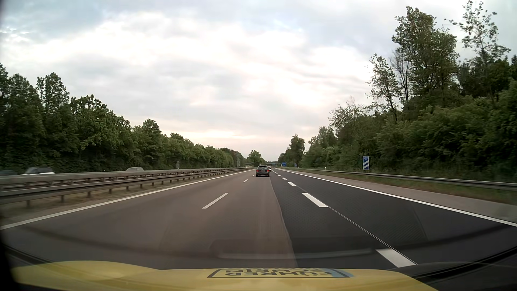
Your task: Follow the waypoints while adhering to traffic rules and regulations
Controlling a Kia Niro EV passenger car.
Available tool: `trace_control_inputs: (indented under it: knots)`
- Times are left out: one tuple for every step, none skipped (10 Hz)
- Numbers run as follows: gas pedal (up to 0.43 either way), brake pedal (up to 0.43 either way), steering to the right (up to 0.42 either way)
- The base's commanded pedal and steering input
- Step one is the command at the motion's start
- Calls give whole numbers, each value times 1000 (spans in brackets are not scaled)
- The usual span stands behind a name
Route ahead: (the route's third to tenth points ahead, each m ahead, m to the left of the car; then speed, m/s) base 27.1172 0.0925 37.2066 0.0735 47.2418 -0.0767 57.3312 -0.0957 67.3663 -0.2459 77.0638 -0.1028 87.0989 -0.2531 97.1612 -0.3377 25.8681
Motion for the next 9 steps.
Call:
trace_control_inputs:
  knots:
    - [228, 0, 0]
    - [228, 0, 0]
    - [228, 0, 0]
    - [228, 0, 0]
    - [228, 0, 0]
    - [228, 0, 0]
    - [228, 0, 0]
    - [220, 0, 0]
    - [220, 0, 0]
